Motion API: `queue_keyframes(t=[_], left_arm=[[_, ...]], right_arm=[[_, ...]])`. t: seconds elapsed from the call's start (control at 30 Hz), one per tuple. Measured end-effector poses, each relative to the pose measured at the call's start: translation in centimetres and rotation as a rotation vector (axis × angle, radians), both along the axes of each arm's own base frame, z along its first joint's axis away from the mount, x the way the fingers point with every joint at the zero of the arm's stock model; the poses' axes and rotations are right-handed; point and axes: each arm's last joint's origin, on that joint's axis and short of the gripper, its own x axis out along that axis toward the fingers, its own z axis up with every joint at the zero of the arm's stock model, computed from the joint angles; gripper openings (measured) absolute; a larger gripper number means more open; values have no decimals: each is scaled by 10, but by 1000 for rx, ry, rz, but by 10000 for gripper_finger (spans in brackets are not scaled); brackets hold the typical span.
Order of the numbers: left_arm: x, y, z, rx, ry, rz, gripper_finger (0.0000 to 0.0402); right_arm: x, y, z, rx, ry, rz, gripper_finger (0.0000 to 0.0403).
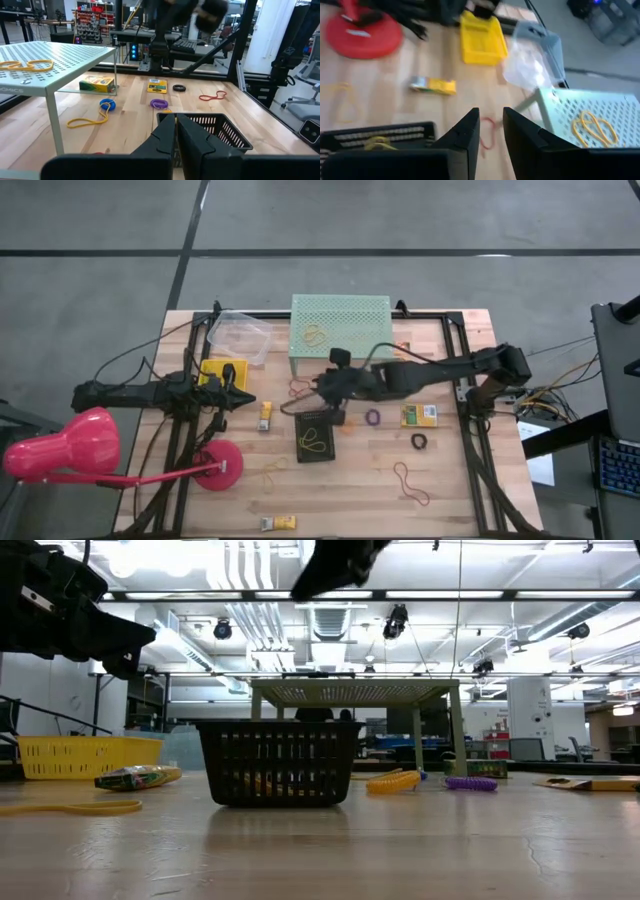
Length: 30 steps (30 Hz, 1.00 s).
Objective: Pick & Place Office Desk Supplies
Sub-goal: Put the yellow rubber band into the black bin
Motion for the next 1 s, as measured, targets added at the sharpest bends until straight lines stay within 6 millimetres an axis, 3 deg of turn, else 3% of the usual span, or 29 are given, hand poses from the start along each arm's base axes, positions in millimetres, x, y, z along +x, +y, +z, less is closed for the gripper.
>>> queue_keyframes(t=[0.2,0.43,0.77,0.9,1.0], left_arm=[[0,0,0,0,0,0,23],[0,0,0,0,0,0,23],[0,0,0,0,0,0,23],[0,0,0,0,0,0,23],[0,0,0,0,0,0,23]], right_arm=[[11,-32,-19,-37,64,-54,81],[9,-76,-18,-3,57,-120,94],[-8,-159,-15,38,69,-21,109],[-17,-182,-15,16,77,-42,109],[-19,-190,-17,31,72,47,109]])
